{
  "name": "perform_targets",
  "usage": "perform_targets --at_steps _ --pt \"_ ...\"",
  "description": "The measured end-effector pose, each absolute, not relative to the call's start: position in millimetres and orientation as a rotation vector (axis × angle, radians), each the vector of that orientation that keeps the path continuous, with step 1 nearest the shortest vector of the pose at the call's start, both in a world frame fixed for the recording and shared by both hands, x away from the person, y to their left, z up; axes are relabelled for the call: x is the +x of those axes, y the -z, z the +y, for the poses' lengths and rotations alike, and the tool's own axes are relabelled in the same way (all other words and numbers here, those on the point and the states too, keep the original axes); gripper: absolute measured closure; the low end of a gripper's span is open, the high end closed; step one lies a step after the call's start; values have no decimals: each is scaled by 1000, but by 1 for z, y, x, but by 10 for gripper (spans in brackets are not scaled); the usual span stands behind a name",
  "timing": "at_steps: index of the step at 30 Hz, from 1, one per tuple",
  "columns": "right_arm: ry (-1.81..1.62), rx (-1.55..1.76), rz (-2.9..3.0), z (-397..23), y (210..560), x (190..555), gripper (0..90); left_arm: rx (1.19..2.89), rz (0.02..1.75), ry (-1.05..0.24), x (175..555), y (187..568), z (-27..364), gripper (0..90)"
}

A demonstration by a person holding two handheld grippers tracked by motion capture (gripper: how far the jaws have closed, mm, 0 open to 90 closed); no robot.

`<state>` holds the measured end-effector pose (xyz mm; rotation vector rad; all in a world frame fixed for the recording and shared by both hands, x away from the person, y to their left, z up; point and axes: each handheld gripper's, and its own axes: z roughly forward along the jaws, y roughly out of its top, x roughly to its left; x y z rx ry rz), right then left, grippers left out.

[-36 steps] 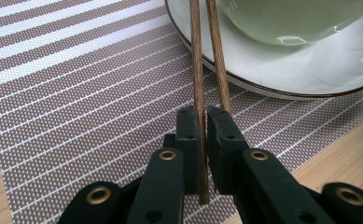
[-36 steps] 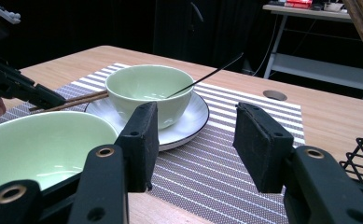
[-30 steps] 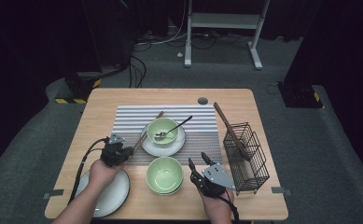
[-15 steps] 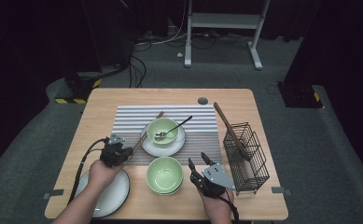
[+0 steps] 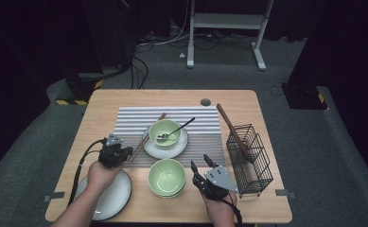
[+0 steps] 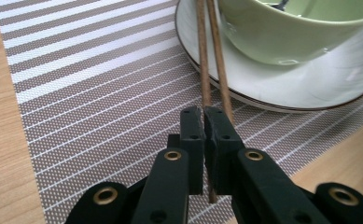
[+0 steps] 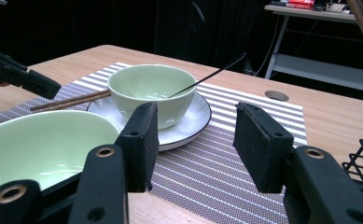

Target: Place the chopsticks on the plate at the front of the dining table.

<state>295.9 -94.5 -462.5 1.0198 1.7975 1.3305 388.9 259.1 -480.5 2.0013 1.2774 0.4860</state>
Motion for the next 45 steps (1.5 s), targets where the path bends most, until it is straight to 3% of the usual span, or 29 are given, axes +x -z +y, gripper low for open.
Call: perform_targets --at_steps 45 --pt "-1329 1024 1800 -95 464 297 496 2062 1245 -422 388 490 241 854"
